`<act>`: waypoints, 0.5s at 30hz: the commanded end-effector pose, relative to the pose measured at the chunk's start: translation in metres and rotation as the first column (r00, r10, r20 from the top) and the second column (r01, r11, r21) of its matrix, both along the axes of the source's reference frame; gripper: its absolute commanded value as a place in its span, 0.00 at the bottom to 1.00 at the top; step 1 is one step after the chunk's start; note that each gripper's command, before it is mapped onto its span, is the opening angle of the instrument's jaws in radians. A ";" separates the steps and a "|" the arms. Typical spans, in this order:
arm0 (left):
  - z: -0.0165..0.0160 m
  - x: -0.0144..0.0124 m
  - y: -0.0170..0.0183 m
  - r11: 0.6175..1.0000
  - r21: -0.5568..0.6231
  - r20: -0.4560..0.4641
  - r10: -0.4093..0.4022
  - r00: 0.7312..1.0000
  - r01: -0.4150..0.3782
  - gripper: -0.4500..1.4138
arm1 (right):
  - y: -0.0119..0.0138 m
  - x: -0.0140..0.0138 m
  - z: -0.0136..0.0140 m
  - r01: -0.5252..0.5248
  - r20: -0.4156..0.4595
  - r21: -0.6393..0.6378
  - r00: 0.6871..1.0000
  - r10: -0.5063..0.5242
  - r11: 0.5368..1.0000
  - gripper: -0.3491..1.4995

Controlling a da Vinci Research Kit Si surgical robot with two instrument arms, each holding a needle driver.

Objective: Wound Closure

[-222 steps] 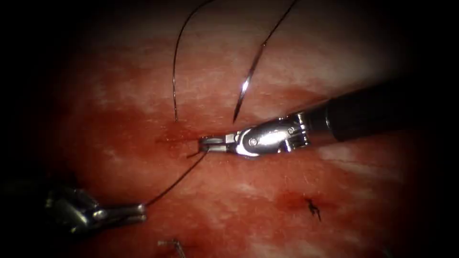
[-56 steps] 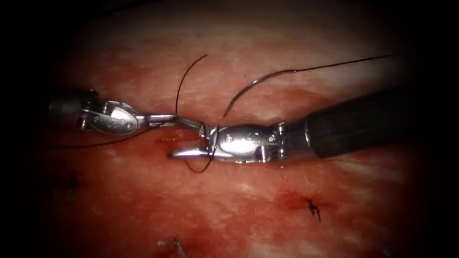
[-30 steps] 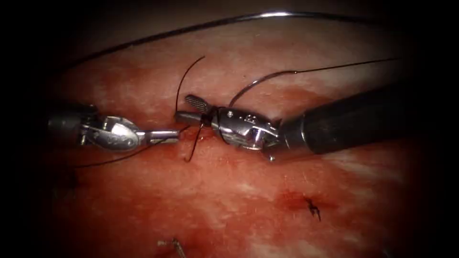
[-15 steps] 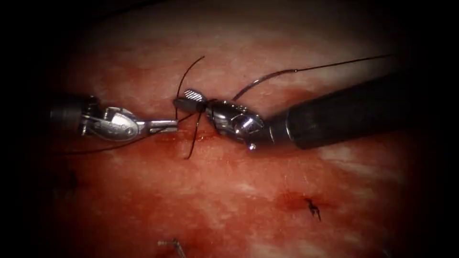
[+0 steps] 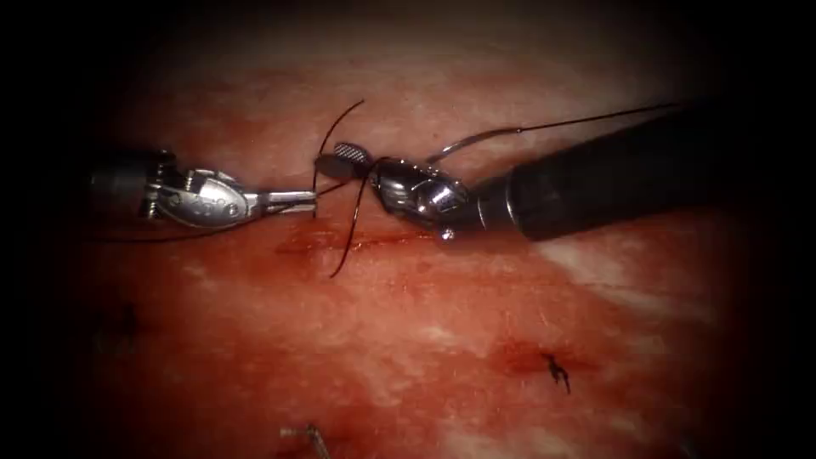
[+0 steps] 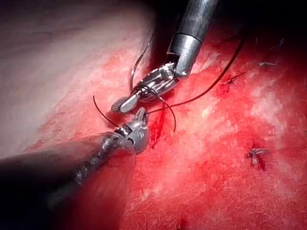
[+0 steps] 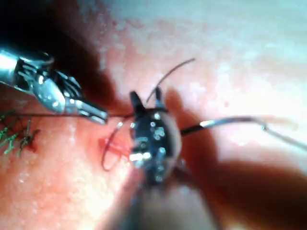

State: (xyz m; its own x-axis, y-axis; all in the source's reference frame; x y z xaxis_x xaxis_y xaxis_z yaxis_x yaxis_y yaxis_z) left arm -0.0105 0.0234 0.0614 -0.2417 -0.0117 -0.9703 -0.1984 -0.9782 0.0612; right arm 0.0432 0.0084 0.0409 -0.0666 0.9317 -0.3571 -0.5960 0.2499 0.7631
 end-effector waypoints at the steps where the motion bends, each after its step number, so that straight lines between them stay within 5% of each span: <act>1: 0.0007 -0.0005 -0.0004 1.000 0.002 -0.002 0.000 1.000 0.000 0.00 | -0.0001 0.0006 0.0008 -0.003 0.002 0.003 1.000 0.003 1.000 0.36; 15: 0.0019 -0.0001 0.0007 1.000 0.013 -0.007 -0.010 1.000 0.010 0.00 | 0.0001 0.0014 0.0037 -0.007 0.019 0.043 1.000 0.006 0.999 0.36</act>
